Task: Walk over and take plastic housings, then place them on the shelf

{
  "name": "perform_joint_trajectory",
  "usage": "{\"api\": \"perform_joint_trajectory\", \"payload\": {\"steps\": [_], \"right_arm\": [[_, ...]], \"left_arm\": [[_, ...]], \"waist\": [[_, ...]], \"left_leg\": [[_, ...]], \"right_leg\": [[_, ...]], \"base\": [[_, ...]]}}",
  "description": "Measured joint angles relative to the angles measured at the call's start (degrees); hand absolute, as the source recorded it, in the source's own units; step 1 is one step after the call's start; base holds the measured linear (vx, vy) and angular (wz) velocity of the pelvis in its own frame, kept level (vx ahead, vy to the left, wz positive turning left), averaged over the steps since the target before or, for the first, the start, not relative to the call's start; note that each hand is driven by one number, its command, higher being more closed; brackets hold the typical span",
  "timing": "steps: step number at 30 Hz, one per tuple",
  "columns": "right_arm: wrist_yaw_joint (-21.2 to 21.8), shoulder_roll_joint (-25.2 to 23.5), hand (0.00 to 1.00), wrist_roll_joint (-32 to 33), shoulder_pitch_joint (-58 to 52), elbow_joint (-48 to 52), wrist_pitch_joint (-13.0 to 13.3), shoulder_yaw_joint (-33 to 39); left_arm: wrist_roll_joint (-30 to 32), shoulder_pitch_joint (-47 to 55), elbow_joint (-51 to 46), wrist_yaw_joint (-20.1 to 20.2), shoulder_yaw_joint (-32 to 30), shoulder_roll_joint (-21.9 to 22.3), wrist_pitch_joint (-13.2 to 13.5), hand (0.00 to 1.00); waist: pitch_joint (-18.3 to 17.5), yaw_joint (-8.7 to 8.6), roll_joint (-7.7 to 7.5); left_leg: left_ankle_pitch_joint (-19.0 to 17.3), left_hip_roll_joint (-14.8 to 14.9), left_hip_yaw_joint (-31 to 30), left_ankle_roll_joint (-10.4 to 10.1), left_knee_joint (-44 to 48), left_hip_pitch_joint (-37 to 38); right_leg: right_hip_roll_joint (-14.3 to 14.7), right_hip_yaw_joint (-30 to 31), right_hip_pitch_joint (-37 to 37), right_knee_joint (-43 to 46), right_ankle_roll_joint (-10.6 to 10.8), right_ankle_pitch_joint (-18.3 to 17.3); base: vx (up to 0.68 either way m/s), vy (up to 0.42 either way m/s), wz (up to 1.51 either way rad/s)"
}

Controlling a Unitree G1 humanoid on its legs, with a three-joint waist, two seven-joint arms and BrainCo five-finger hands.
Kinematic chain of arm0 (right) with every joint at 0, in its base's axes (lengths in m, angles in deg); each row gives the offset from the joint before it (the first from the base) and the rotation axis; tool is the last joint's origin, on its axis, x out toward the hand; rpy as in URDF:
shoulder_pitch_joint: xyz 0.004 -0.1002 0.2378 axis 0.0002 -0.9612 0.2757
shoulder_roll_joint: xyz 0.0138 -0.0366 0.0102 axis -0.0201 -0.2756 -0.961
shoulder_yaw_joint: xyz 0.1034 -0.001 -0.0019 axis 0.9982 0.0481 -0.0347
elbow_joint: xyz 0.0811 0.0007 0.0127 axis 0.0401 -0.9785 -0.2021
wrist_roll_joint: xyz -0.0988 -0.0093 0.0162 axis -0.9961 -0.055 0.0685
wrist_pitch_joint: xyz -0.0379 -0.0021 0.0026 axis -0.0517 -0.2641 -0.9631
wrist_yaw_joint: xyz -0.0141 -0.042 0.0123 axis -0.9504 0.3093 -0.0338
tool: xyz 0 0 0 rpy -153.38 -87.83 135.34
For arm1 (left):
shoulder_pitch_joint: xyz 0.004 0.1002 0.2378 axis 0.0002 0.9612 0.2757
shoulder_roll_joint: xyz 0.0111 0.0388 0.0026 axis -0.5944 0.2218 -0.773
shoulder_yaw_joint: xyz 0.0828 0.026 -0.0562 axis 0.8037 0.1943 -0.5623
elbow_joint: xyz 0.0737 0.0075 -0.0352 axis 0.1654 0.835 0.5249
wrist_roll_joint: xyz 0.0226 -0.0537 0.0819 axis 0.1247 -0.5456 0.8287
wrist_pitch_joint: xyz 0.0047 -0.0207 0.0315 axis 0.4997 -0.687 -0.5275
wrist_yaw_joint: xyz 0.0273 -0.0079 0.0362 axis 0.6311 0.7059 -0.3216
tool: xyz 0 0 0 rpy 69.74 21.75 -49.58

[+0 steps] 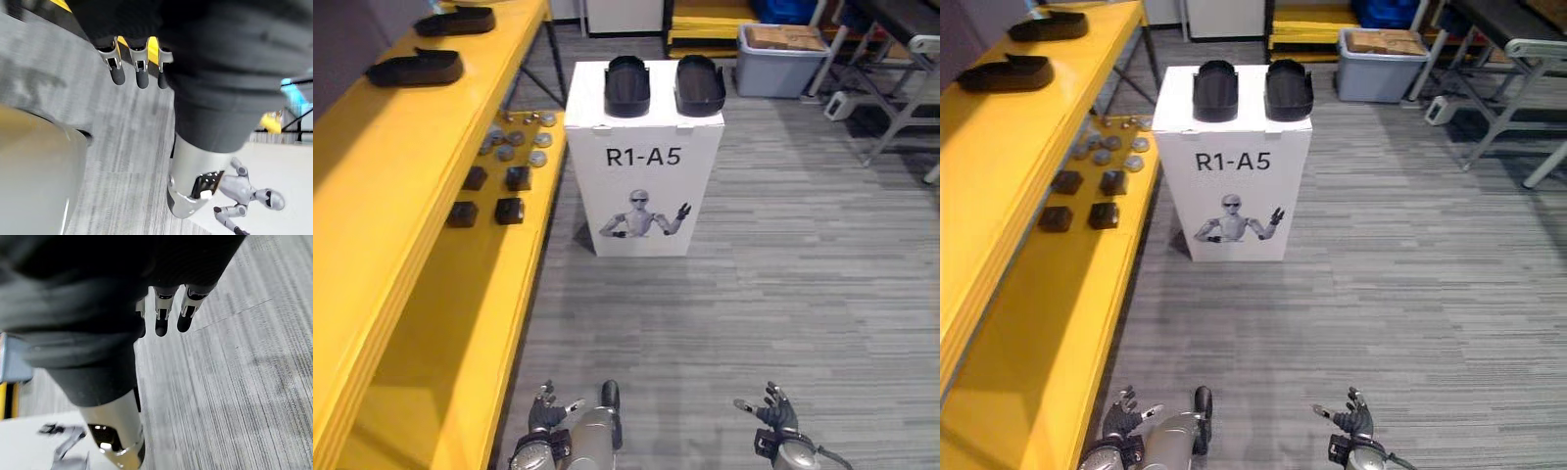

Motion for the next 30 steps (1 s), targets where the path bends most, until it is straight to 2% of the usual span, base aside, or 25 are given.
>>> {"api": "perform_joint_trajectory", "payload": {"steps": [2,3,4,5,6,7,8,9,10,11,12,13,14,15,16,17,18,19,20,21,23,25,26,27,30], "right_arm": [[0.1,-0.3,0.0,0.0,0.2,-1.7,-0.1,0.0],[0.3,-0.5,0.0,-0.3,-0.1,-1.8,-0.1,0.0],[0.3,-0.6,0.0,-0.4,-0.1,-1.9,-0.1,-0.1],[0.4,-0.6,0.0,-0.5,-0.1,-2.1,-0.3,-0.1],[0.4,-0.6,0.0,-0.5,-0.4,-2.2,-0.3,-0.2],[0.4,-0.4,0.0,-0.5,-0.1,-2.2,-0.3,-1.2],[0.5,-0.4,0.0,-0.8,0.3,-2.2,-0.3,-1.7],[0.5,-0.3,0.0,-0.9,0.6,-2.2,-0.3,-2.0],[0.6,-0.3,0.0,-1.0,0.9,-2.3,-0.3,-2.3],[0.8,-0.2,0.0,-1.0,0.9,-2.4,-0.3,-2.2],[0.8,-0.1,0.0,-1.0,0.9,-2.4,-0.3,-2.2],[0.8,0.0,0.0,-1.0,0.3,-3.0,-0.3,-2.2],[0.7,0.2,0.0,-1.0,-0.1,-3.5,-0.3,-2.1],[0.7,0.7,0.0,-1.0,0.3,-3.8,-0.4,-2.0],[0.7,0.9,0.0,-1.0,0.8,-3.5,-0.4,-1.8],[0.7,1.0,0.0,-1.0,0.8,-3.5,-0.4,-1.8],[0.7,1.2,0.0,-1.0,0.3,-3.1,-0.4,-2.0],[0.7,1.0,0.0,-1.0,-0.2,-2.1,-0.4,-2.4],[0.7,0.8,0.0,-1.0,-0.3,-1.6,-0.4,-2.3],[0.6,0.7,0.0,-1.0,-0.7,-1.0,-0.3,-2.2],[0.3,0.7,0.0,-0.8,-0.4,-0.6,0.1,-2.0],[0.3,0.8,0.0,-0.8,0.1,-1.0,0.1,-1.6],[0.2,0.8,0.0,-0.8,0.0,-1.0,0.1,-0.9],[0.2,1.4,0.0,-0.8,-0.3,-1.0,0.1,-0.3],[0.0,0.1,0.0,-1.0,-1.9,-1.7,-0.1,0.1]], "left_arm": [[0.0,-0.1,1.1,0.0,0.2,-0.4,0.0,0.0],[0.1,-0.1,1.2,-0.1,0.7,-1.0,-0.1,0.0],[0.1,-0.1,1.2,-0.1,1.4,-1.4,-0.2,0.0],[0.1,0.0,1.2,-0.2,2.3,-1.9,-0.4,0.0],[0.1,0.0,1.2,-0.4,2.4,-2.2,-0.4,0.0],[0.1,-0.4,1.2,-0.8,2.4,-2.5,-0.4,0.0],[0.1,-0.9,1.1,-1.1,2.4,-2.7,-0.4,0.0],[0.1,-1.0,1.1,-1.1,2.4,-2.8,-0.4,0.0],[0.1,-1.4,1.1,-1.1,2.4,-2.9,-0.4,0.0],[0.1,-1.4,1.2,-1.1,2.5,-3.2,-0.4,0.0],[0.1,-1.4,1.3,-1.2,2.5,-3.4,-0.4,0.0],[0.1,-1.4,1.5,-1.2,2.6,-3.5,-0.4,0.0],[0.1,-1.4,2.1,-1.2,2.7,-3.3,-0.3,0.0],[0.2,-1.7,3.2,-1.1,2.9,-2.8,-0.4,0.0],[1.3,-1.9,3.4,-1.0,2.9,-2.1,-0.4,0.0],[1.5,-1.8,3.3,-1.0,2.8,-1.5,-0.4,0.0],[2.2,-1.8,3.3,-1.1,2.1,-0.2,-0.4,0.0],[2.2,-1.8,3.3,-1.1,2.2,0.5,-0.4,0.0],[2.3,-1.6,3.0,-1.1,2.2,0.8,-0.4,0.0],[2.2,-1.6,2.9,-1.1,2.2,1.6,-0.3,0.0],[2.2,-1.7,2.8,-1.0,2.3,2.4,-0.3,0.0],[2.1,-1.9,2.7,-1.1,2.2,2.2,-0.1,0.0],[2.1,-1.8,2.7,-1.1,2.3,2.2,-0.1,0.0],[2.1,-1.6,3.0,-1.1,2.3,2.6,-0.1,0.0],[2.1,-1.7,3.7,-1.1,2.8,1.2,0.0,0.0]], "waist": [[0.1,-0.16,-0.56],[0.3,-0.77,-1.08],[0.4,-1.4,-1.16],[0.4,-1.63,-1.09],[0.2,-1.75,-0.88],[0.3,-1.77,-0.69],[0.4,-2.09,-0.14],[0.6,-2.22,0.16],[0.8,-2.59,0.67],[0.8,-3.4,0.7],[0.8,-3.63,0.64],[0.7,-4.04,0.68],[0.5,-4.17,0.6],[0.3,-3.24,2.36],[0.2,-3.11,2.36],[0.2,-3.25,2.61],[0.2,-3.84,3.14],[0.2,-3.95,3.21],[0.2,-3.58,3.27],[0.0,-2.79,3.13],[-0.2,-1.94,2.99],[-0.4,-1.45,3.53],[-0.6,-1.5,3.95],[-1.3,-1.73,6.04],[-1.4,-1.78,3.71]], "left_leg": [[-3.7,-1.6,1.5,1.5,0.7,3.7],[-6.0,-3.0,1.5,2.5,0.5,7.2],[-7.1,-3.6,1.4,2.9,0.4,9.1],[-8.8,-4.0,1.1,3.6,-0.4,13.4],[-9.5,-4.1,0.8,3.6,-2.8,17.8],[-9.4,-3.7,0.3,3.6,-5.2,20.9],[-9.4,-2.4,-0.5,3.6,-7.6,24.0],[-9.4,-1.7,-0.7,3.5,-8.6,25.3],[-9.4,-0.1,-0.8,2.9,-9.8,27.3],[-10.1,1.6,-1.9,1.2,-10.4,29.0],[-10.7,2.1,-2.1,-0.2,-10.7,30.0],[-11.9,3.0,-2.4,-2.3,-11.0,31.5],[-12.5,3.9,-2.7,-3.3,-10.9,32.4],[-12.1,5.9,-2.6,-4.6,-10.5,32.6],[-9.2,5.9,-3.0,-7.6,-8.1,31.8],[-7.9,5.9,-3.3,-8.2,-5.8,31.0],[-4.8,6.4,-4.0,-8.1,3.0,27.6],[-1.5,8.4,-3.7,-8.5,15.5,22.4],[-2.6,9.5,-2.5,-8.9,19.8,20.4],[-5.8,11.3,0.0,-9.0,23.5,17.8],[-7.8,11.7,2.4,-8.6,18.9,14.7],[-7.0,10.8,2.7,-8.0,4.9,13.3],[-4.5,10.2,2.6,-6.9,-2.3,13.5],[3.7,10.1,1.4,-5.7,-9.7,13.2],[3.9,7.0,2.0,-4.4,-14.0,16.8]], "right_leg": [[-2.4,1.1,-5.4,17.0,2.3,0.8],[-4.7,1.1,-10.4,31.2,7.8,6.0],[-5.6,0.9,-12.7,38.0,8.4,7.3],[-6.8,0.1,-16.3,46.2,7.5,6.6],[-7.6,-2.4,-19.7,48.5,5.6,5.2],[-7.6,-4.7,-21.9,46.7,4.3,4.3],[-7.0,-8.1,-24.4,40.9,3.1,3.4],[-6.6,-9.4,-25.6,37.3,2.7,3.1],[-5.4,-10.7,-27.5,27.9,2.7,3.3],[-3.8,-10.0,-28.9,15.1,2.6,5.8],[-3.2,-9.7,-29.2,10.2,2.5,8.7],[-2.0,-9.2,-28.3,6.4,1.8,17.4],[-1.0,-8.7,-27.4,5.7,-2.2,21.2],[0.7,-8.6,-27.4,7.0,-2.3,21.2],[0.5,-8.7,-27.1,8.3,-2.9,18.4],[0.4,-9.0,-26.0,7.9,-3.1,17.6],[0.5,-10.3,-22.3,5.3,-3.0,16.9],[0.8,-11.4,-17.2,1.0,-3.1,16.9],[1.2,-11.8,-15.1,-0.7,-3.3,17.0],[1.7,-11.7,-11.6,-3.1,-3.3,17.0],[1.7,-11.5,-8.6,-5.8,-3.3,17.0],[1.6,-10.5,-7.3,-7.2,-2.8,16.8],[1.8,-10.1,-7.2,-7.1,-2.2,16.4],[3.0,-9.9,-7.0,-7.0,-0.8,15.6],[0.2,-9.5,-6.1,-7.0,1.2,14.4]], "base": [[0.68,0.213,-0.22],[0.44,0.136,0.07],[0.55,0.104,0.17],[0.54,0.05,0.15],[0.65,0.049,0.11],[0.64,-0.028,0.16],[0.54,-0.057,0.2],[0.64,-0.108,0.24],[0.53,-0.144,0.33],[0.54,-0.167,0.39],[0.57,-0.212,0.48],[0.49,-0.187,0.35],[0.6,-0.24,0.09],[0.56,-0.258,-0.1],[0.54,-0.271,-0.13],[0.57,-0.322,0.23],[0.44,-0.247,0.49],[0.47,-0.269,0.47],[0.34,-0.163,0.22],[0.33,-0.131,-0.04],[0.29,-0.011,-0.13],[0.26,0.102,-0.24],[0.21,0.168,-0.2],[0.16,0.161,-0.03],[0.19,0.173,0.06]]}}
